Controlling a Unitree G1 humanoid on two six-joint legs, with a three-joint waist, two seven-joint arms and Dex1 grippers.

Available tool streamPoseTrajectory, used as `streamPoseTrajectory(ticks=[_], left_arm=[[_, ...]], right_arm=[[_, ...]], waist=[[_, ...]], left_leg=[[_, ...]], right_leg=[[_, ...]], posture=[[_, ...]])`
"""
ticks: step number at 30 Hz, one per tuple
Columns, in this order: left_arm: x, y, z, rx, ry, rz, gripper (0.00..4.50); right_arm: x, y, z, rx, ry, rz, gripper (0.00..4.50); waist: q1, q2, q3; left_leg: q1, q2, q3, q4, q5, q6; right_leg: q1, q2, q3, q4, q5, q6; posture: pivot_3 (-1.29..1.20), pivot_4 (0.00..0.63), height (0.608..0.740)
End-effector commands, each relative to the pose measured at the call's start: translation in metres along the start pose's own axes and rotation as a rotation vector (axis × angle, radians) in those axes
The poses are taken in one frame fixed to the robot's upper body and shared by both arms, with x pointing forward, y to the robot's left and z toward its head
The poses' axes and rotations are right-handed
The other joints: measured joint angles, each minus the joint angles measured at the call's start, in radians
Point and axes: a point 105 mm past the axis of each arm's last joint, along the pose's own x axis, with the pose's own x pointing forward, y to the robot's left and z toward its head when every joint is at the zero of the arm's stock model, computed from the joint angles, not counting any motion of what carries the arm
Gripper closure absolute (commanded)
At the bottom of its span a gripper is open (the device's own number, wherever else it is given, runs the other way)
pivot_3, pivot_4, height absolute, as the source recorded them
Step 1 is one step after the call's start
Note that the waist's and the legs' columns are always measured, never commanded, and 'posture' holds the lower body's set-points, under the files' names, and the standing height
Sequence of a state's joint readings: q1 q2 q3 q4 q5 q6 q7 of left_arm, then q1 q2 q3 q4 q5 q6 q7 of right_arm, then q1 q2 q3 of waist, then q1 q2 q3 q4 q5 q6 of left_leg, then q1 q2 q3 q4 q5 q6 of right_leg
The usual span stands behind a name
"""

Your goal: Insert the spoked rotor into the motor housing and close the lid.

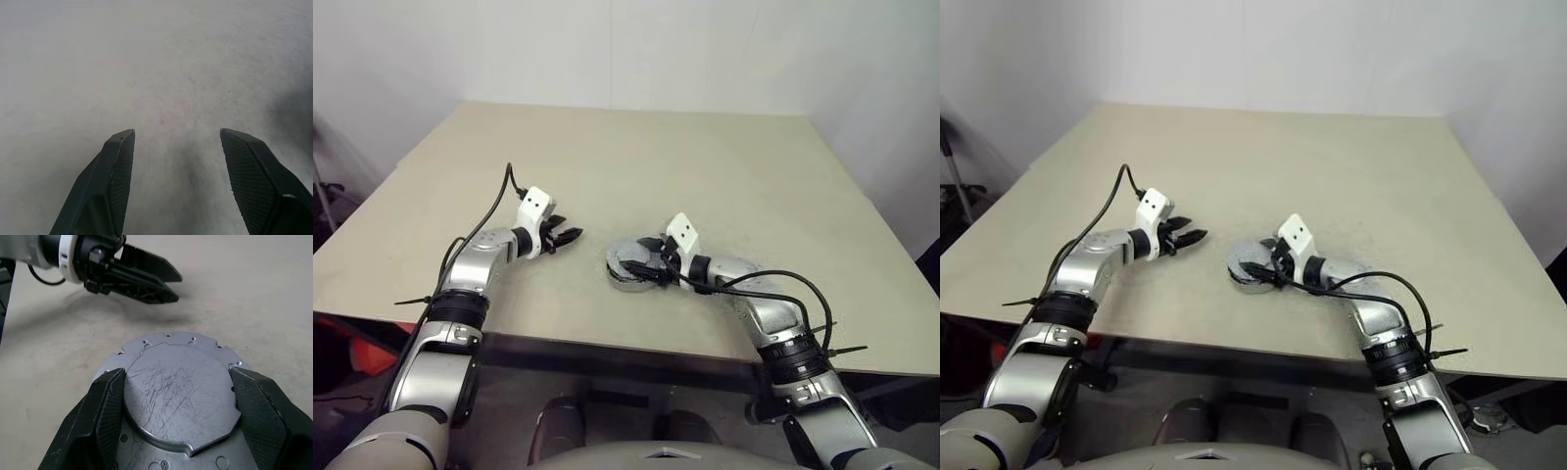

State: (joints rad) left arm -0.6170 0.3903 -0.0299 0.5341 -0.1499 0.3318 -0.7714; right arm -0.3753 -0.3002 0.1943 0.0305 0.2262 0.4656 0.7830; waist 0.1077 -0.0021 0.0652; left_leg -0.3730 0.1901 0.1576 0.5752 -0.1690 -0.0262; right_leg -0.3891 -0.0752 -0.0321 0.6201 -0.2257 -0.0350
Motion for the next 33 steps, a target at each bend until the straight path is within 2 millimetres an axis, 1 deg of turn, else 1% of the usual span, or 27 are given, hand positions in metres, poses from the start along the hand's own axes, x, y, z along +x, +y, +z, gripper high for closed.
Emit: streamPoseTrajectory(ticks=[1, 3, 11, 18, 24, 33], left_arm=[[-0.002, 0.003, 0.016, 0.047, -0.041, 0.011, 1.55], [-0.002, 0.004, 0.016, 0.048, -0.041, 0.013, 1.55], [-0.002, 0.005, 0.014, 0.052, -0.036, 0.017, 1.55], [-0.002, 0.005, 0.014, 0.057, -0.032, 0.018, 1.55], [-0.002, 0.003, 0.013, 0.060, -0.030, 0.016, 1.55], [-0.002, 0.005, 0.010, 0.060, -0.019, 0.020, 1.55]], right_arm=[[-0.003, 0.000, 0.013, -0.055, -0.032, 0.011, 1.57], [-0.005, 0.003, 0.007, -0.068, -0.004, 0.026, 1.57], [-0.010, 0.006, -0.006, -0.087, 0.049, 0.055, 1.57], [-0.012, 0.008, -0.004, -0.085, 0.035, 0.062, 1.57], [-0.015, 0.007, 0.009, -0.051, -0.034, 0.063, 1.57], [-0.011, 0.013, 0.000, -0.083, 0.016, 0.101, 1.57]], waist=[[-0.002, 0.000, 0.000], [-0.002, 0.000, 0.000], [-0.002, 0.000, 0.000], [-0.002, 0.000, 0.000], [-0.002, 0.000, 0.000], [-0.002, 0.000, 0.000]], left_leg=[[0.000, 0.000, 0.000, 0.000, 0.000, 0.000], [-0.001, 0.000, 0.000, 0.000, 0.000, 0.000], [-0.001, 0.000, 0.000, 0.000, 0.000, 0.000], [-0.001, 0.000, 0.000, 0.000, -0.001, 0.001], [-0.001, 0.000, 0.000, 0.000, -0.001, 0.002], [-0.002, 0.000, 0.000, 0.000, -0.002, 0.003]], right_leg=[[0.000, 0.000, 0.000, 0.000, 0.000, 0.000], [-0.001, 0.000, 0.000, -0.001, 0.000, 0.000], [0.000, 0.000, 0.000, -0.001, 0.000, 0.000], [0.000, 0.000, 0.000, -0.002, 0.000, 0.000], [0.000, 0.000, 0.000, -0.002, 0.000, 0.000], [0.000, 0.000, 0.000, -0.003, 0.000, 0.000]], posture=[[0.00, 0.000, 0.740], [0.00, 0.000, 0.740], [0.00, 0.000, 0.740], [0.00, 0.000, 0.740], [0.00, 0.000, 0.740], [0.00, 0.000, 0.740]])
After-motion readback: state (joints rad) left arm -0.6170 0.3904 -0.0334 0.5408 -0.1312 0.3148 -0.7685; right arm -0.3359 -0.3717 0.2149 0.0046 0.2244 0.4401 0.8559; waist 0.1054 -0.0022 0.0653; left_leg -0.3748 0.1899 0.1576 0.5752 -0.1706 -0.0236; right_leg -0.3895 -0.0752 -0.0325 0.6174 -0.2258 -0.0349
